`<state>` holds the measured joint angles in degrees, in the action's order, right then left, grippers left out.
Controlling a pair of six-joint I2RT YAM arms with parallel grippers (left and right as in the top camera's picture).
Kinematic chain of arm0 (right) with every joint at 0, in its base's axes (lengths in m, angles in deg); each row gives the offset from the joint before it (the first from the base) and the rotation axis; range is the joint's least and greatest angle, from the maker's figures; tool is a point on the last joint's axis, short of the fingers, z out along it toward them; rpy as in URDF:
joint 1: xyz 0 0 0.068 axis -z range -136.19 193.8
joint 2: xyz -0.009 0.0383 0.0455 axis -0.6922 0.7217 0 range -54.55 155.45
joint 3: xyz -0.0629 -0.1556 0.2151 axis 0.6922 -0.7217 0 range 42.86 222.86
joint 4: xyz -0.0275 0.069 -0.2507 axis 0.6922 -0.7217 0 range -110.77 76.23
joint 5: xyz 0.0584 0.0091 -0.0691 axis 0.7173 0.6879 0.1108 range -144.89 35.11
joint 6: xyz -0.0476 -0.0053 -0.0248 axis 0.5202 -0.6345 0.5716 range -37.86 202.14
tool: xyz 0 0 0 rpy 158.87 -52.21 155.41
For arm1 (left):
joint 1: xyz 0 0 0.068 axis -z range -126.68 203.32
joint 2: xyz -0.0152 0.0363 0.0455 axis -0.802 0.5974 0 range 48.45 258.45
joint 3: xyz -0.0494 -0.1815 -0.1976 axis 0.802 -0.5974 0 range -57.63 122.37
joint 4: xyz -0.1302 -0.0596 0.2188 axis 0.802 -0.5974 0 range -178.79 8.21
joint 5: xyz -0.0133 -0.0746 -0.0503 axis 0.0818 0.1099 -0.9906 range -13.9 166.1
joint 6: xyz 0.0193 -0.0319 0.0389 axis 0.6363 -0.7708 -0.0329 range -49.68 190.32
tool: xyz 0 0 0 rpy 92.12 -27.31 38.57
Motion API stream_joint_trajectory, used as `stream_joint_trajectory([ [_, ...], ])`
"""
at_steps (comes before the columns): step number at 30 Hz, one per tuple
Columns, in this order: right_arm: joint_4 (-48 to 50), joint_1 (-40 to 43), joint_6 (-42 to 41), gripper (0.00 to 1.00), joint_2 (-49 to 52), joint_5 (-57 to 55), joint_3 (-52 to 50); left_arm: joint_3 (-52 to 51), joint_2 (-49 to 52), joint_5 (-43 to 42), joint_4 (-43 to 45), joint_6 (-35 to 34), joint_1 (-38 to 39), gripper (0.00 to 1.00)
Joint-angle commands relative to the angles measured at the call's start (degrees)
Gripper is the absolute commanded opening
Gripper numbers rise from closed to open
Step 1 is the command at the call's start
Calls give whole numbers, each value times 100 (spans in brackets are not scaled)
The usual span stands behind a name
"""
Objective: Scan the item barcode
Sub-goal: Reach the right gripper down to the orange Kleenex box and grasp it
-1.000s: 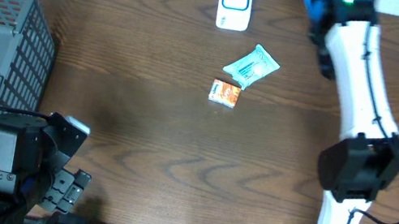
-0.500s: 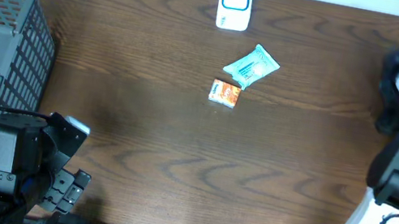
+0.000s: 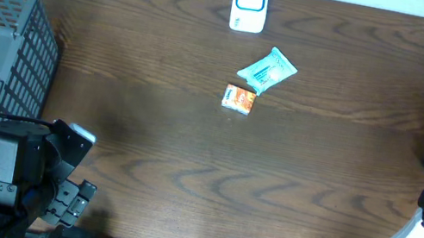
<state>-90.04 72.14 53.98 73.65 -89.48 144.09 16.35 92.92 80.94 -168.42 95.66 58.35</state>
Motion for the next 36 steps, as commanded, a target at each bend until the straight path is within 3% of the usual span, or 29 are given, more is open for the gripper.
stream_joint_trajectory([
  [1,-46,-398,555,99,-2,793,409,39,-26,31,-11,7,13,98],
  [7,39,-1635,608,99,-31,1331,588,39,-26,31,-11,7,13,98],
  [11,302,-2653,1027,99,-31,2758,588,39,-26,31,-11,7,13,98],
  [18,789,-3884,892,99,-31,4813,586,39,-26,31,-11,7,13,98],
  [19,804,-4024,863,96,-31,4929,586,39,-26,31,-11,7,13,98],
  [21,841,-4288,514,77,-31,5038,586,39,-26,31,-11,7,13,98],
  [22,866,-4417,289,56,-31,5036,586,39,-26,31,-11,7,13,98],
  [25,1158,-4802,9,9,-31,5027,586,39,-26,31,-11,7,13,98],
  [26,1307,-4909,9,2,-31,4983,586,39,-26,31,-11,7,13,98],
  [28,1652,-5106,9,1,-26,4804,584,39,-26,31,-11,7,13,98],
  [31,2251,-5390,11,12,-24,4118,584,39,-26,31,-11,7,13,98],
  [36,2920,-5584,15,9,118,2927,579,39,-26,31,-11,7,13,98],
])
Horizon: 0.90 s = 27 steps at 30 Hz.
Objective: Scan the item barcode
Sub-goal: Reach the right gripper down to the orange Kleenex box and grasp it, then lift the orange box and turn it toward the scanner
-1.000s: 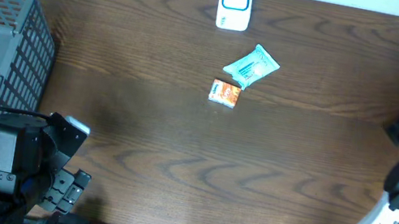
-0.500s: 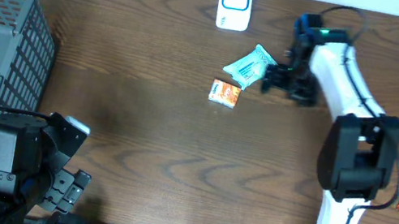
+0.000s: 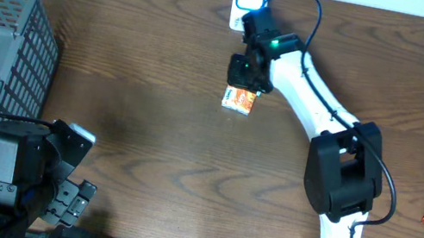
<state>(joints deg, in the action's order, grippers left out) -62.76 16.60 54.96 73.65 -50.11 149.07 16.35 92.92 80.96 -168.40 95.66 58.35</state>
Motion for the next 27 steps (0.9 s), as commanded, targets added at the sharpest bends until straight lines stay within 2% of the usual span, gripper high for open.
stream_joint_trajectory([
  [1,304,-33,-83,8,168,-1123,81,39,-26,28,-13,7,13,98],
  [5,669,24,-87,7,437,-1172,81,39,-26,28,-13,7,13,98],
  [9,557,98,-85,1,601,-848,81,39,-26,28,-13,7,13,98],
  [17,-372,42,-90,1,632,-807,76,39,-26,28,-13,7,13,98],
  [22,-1119,-48,-369,1,629,-785,76,39,-26,28,-13,7,13,98],
  [27,-1615,-177,-313,1,627,-350,76,39,-26,28,-13,7,13,98],
])
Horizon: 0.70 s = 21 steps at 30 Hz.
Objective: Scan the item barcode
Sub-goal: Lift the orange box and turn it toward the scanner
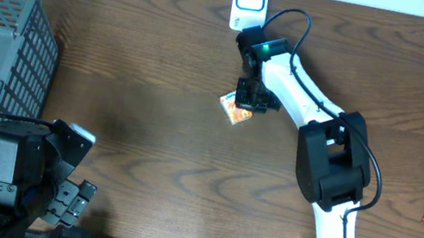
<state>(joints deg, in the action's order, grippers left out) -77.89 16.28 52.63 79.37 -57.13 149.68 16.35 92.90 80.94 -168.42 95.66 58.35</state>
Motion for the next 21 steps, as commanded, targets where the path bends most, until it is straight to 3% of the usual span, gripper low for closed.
stream_joint_trajectory([
  [1,-109,-177,39,1,55,518,15,39,-24,31,-11,7,13,98],
  [9,-20,-446,588,1,55,2201,15,39,-24,31,-11,7,13,98],
  [15,-35,-761,575,2,-278,1744,22,39,-24,31,-11,7,13,98],
  [16,-24,-813,581,9,-442,1698,31,39,-24,31,-11,7,13,98],
  [18,52,-872,599,35,-734,1668,31,39,-24,31,-11,7,13,98],
  [19,114,-892,667,56,-879,1665,31,39,-24,31,-11,7,13,98],
  [20,203,-905,831,87,-1014,1617,31,39,-24,31,-11,7,13,98],
  [21,273,-907,964,99,-1091,1517,31,39,-24,31,-11,7,13,98],
])
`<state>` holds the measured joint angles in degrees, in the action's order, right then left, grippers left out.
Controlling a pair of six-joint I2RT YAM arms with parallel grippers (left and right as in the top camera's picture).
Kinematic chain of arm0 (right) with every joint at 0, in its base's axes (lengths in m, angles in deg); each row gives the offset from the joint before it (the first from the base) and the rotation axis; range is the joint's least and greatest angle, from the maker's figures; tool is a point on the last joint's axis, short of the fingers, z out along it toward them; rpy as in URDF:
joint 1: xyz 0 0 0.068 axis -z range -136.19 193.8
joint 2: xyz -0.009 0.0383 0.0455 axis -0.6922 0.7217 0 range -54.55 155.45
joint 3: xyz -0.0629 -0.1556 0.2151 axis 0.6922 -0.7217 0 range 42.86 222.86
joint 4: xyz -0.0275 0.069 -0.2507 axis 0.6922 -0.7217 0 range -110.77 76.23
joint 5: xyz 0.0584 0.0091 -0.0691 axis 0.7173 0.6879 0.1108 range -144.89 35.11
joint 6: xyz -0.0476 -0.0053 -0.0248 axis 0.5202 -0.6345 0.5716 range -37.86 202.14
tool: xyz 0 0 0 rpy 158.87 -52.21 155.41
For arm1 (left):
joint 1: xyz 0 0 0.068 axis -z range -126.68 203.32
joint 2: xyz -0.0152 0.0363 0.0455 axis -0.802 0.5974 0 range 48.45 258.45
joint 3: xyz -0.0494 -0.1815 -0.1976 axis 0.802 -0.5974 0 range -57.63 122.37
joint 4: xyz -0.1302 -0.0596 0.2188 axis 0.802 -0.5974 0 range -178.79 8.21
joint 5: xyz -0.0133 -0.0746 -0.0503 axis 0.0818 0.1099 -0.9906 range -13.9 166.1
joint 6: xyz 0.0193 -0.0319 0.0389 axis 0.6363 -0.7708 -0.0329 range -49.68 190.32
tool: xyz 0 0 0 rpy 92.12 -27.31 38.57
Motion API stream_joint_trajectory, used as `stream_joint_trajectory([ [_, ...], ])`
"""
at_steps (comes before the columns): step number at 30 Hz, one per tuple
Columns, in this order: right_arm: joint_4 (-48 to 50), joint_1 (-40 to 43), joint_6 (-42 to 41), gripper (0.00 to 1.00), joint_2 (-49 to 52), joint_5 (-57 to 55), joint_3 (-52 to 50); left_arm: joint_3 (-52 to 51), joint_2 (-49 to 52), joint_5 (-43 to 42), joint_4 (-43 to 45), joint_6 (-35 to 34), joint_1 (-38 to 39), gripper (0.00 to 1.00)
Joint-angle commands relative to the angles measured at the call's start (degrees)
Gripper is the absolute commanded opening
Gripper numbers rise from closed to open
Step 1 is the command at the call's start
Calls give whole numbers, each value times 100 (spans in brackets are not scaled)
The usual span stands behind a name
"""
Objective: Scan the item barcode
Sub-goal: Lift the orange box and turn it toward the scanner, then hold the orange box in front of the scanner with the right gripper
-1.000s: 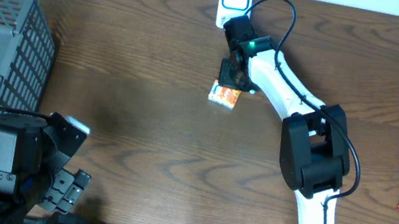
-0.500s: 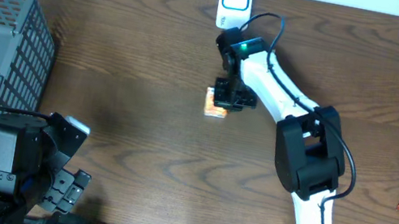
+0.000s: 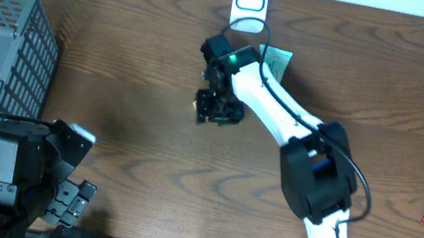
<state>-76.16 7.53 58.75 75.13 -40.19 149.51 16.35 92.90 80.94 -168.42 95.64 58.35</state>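
My right gripper [image 3: 216,107] hangs over the middle of the table, left of the spot below the white scanner [image 3: 250,3]. Only a sliver of the small orange box [image 3: 199,111] shows at the gripper's left edge; the jaws seem closed on it. The teal packet [image 3: 276,58] lies behind the white right arm, just below and right of the scanner, partly covered. My left gripper [image 3: 72,198] rests at the near left edge, far from these items; its jaws are too dark to read.
A grey mesh basket fills the far left. A red snack bar lies at the right edge. The right arm's white links [image 3: 282,118] cross the table's middle diagonally.
The right gripper has shifted left and slightly nearer, from about the box's old spot. The orange box is gone from there and shows only at the gripper. The teal packet is in view again.
At first the orange box and teal packet lay together below the scanner, the right arm folded at the right edge. Then the right gripper was over the box, later on it with the box skewed. Now the box is with the gripper, left of where it lay.
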Motion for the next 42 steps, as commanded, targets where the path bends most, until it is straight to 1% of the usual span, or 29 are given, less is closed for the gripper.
stream_joint_trajectory([
  [1,186,-37,546,99,-732,-354,48,39,-24,31,-11,9,13,98],
  [4,358,-37,1069,99,-756,-831,48,39,-24,31,-11,9,13,98],
  [8,570,-37,1904,99,-487,-1196,42,39,-24,31,-11,9,13,98],
  [13,649,-37,2441,99,-109,-1207,42,39,-24,31,-11,9,13,98],
  [20,822,-37,2675,99,105,-1373,42,39,-24,31,-11,9,13,98],
  [27,1016,-48,2693,99,363,-1373,42,39,-24,31,-11,9,13,98],
  [37,623,-177,2865,99,533,-1327,44,39,-24,31,-11,9,13,98],
  [42,820,-236,2909,99,544,-1329,42,39,-24,31,-11,9,13,98],
])
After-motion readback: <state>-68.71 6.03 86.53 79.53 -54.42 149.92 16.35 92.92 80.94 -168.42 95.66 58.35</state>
